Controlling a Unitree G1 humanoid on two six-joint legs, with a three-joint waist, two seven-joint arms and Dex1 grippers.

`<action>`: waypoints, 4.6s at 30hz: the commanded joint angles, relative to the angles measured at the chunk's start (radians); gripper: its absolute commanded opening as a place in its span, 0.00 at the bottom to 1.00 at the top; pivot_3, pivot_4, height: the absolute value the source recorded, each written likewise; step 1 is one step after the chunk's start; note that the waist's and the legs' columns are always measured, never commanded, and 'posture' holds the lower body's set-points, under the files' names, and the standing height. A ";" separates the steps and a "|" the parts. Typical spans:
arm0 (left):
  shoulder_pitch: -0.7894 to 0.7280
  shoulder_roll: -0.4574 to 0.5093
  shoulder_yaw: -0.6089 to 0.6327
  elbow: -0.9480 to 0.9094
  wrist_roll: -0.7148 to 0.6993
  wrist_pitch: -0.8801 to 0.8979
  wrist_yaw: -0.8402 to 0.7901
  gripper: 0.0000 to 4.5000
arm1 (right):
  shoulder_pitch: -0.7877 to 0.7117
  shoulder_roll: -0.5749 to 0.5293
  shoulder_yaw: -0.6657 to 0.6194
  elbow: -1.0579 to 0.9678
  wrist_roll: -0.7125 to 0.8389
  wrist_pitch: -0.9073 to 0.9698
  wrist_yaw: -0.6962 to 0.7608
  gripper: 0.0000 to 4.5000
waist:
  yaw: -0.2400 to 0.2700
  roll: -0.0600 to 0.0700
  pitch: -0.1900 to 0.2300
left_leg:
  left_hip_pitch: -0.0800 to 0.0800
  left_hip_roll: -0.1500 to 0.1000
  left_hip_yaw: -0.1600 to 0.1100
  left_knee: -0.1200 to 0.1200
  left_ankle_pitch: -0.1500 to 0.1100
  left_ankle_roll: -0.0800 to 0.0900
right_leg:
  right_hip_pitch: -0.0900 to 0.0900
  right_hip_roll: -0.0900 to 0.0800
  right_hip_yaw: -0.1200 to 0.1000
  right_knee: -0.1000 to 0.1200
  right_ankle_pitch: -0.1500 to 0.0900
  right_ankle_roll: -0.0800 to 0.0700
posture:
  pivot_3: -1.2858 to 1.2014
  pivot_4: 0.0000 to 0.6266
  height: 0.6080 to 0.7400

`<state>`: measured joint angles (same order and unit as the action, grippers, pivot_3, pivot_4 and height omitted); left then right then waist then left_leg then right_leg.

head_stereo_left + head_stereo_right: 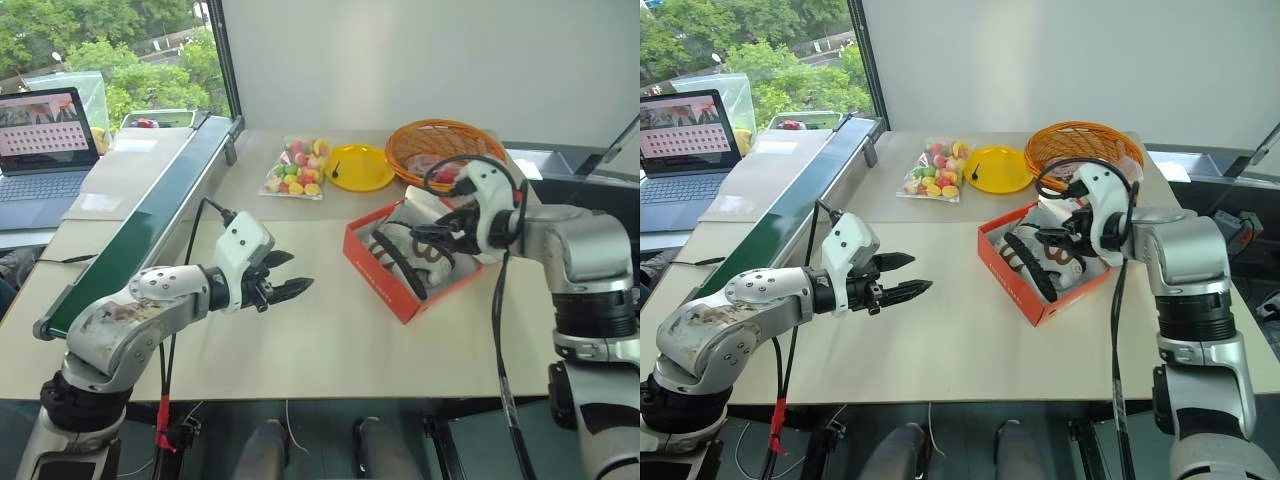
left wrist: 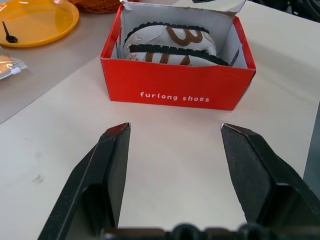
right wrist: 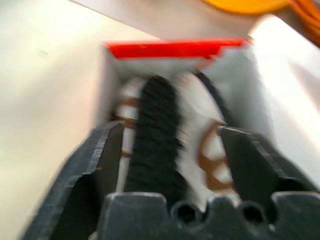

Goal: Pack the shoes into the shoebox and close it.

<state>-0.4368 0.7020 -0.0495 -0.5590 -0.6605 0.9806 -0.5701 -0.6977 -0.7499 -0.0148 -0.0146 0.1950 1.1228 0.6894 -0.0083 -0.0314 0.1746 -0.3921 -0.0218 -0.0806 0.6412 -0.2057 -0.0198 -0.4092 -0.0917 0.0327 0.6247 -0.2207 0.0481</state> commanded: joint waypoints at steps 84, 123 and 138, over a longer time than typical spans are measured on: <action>-0.360 -0.021 -0.098 0.242 0.159 -0.125 -0.321 0.68 | 0.476 0.546 -0.077 0.037 0.015 -0.959 -0.345 0.01 | -0.049 0.003 0.002 | -0.004 0.001 0.008 0.001 0.000 0.000 | -0.012 0.003 0.012 0.008 0.006 -0.006 | 0.52 0.24 1.00; -0.344 0.001 -0.100 0.221 0.180 -0.127 -0.355 0.68 | 0.327 0.453 0.158 -0.044 -0.103 -0.890 -0.257 0.01 | -0.060 0.003 0.001 | -0.001 0.003 0.008 0.001 0.000 0.000 | -0.011 0.004 0.013 0.010 0.006 -0.005 | 0.52 0.24 1.00; -0.222 0.016 -0.002 0.092 0.141 -0.029 -0.217 0.68 | 0.224 0.353 0.273 0.189 -0.216 -0.771 -0.117 0.01 | -0.047 -0.001 -0.002 | 0.014 0.003 0.007 0.001 0.000 0.000 | 0.007 0.004 0.011 0.006 0.001 0.002 | 0.52 0.24 1.00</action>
<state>-0.6721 0.7052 -0.0953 -0.4273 -0.5150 0.9442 -0.8112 -0.5160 -0.3892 0.3082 0.1490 -0.0668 0.2542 0.5436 -0.0549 -0.0321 0.1731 -0.3754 -0.0189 -0.0738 0.6423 -0.2060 -0.0194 -0.3995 -0.0879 0.0428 0.6298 -0.2199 0.0503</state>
